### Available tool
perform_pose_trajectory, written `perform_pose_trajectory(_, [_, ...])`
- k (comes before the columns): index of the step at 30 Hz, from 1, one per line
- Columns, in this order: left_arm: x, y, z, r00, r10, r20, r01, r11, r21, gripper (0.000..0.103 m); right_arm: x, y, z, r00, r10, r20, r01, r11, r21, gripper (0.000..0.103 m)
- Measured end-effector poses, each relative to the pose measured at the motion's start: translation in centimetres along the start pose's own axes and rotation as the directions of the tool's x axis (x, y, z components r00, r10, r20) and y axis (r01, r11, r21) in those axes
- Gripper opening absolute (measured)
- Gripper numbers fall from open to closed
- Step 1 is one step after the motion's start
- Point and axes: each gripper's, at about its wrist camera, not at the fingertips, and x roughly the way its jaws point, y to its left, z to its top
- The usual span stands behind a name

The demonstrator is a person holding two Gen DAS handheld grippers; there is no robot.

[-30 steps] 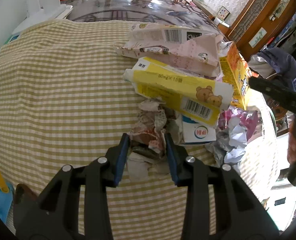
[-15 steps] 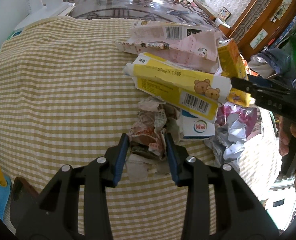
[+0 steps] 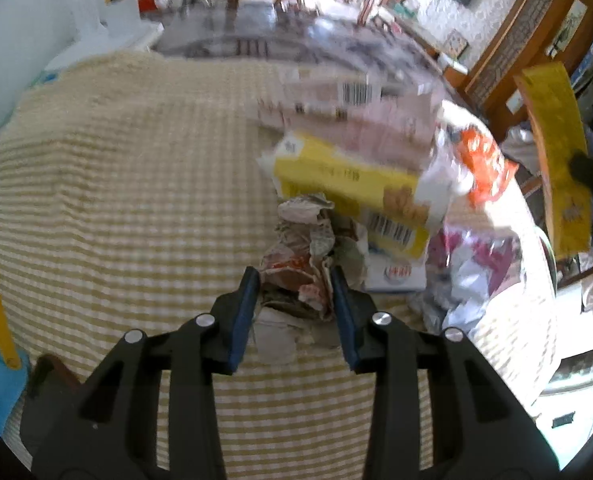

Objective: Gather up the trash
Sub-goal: 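Grasp the yellow juice carton with the right tool while the left tool holds crumpled paper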

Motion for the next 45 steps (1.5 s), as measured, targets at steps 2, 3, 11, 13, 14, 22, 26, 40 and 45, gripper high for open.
perform_pose_trajectory(2, [-1.2, -0.3, 0.6, 0.999, 0.001, 0.048, -0.001, 1.0, -0.003, 0.035, -1.5, 0.1, -0.7, 0.999, -0.019, 0.043, 0.017, 0.999, 0.041, 0.065])
perform_pose_trajectory(3, [-1.9, -0.5, 0.9, 0.997, -0.003, 0.072, 0.004, 1.0, -0.005, 0.035, -1.9, 0.0, -1.0, 0.998, -0.024, 0.054, 0.02, 0.997, 0.068, 0.065])
perform_pose_trajectory(11, [-5.9, -4.4, 3.7, 0.975, -0.105, 0.195, 0.093, 0.993, 0.068, 0.035, -4.1, -1.3, -1.9, 0.993, -0.074, 0.093, 0.059, 0.987, 0.15, 0.065])
perform_pose_trajectory(13, [-6.2, -5.8, 4.3, 0.971, -0.135, 0.2, 0.117, 0.988, 0.099, 0.035, -4.5, -1.9, -1.9, 0.992, -0.08, 0.101, 0.062, 0.983, 0.175, 0.064])
perform_pose_trajectory(14, [-6.3, -6.4, 4.4, 0.968, -0.148, 0.202, 0.127, 0.986, 0.111, 0.035, -4.6, -2.1, -1.9, 0.991, -0.087, 0.104, 0.067, 0.981, 0.184, 0.062])
perform_pose_trajectory(22, [-6.2, -9.2, 4.5, 0.959, -0.198, 0.201, 0.163, 0.971, 0.177, 0.035, -4.3, -4.4, -3.1, 0.995, -0.098, 0.035, 0.087, 0.965, 0.247, 0.04])
perform_pose_trajectory(26, [-5.9, -8.7, 4.5, 0.962, -0.195, 0.191, 0.165, 0.973, 0.161, 0.035, -3.2, -5.0, -3.4, 0.995, -0.096, -0.036, 0.102, 0.967, 0.234, 0.055])
perform_pose_trajectory(40, [-4.9, -7.6, 3.7, 0.975, -0.164, 0.151, 0.146, 0.982, 0.123, 0.035, 4.7, -5.1, -2.7, 0.933, -0.318, -0.17, 0.29, 0.942, -0.172, 0.082])
perform_pose_trajectory(45, [-4.8, -7.4, 3.8, 0.977, -0.155, 0.147, 0.139, 0.984, 0.113, 0.036, 8.4, -4.3, -3.1, 0.908, -0.353, -0.225, 0.266, 0.902, -0.341, 0.082])
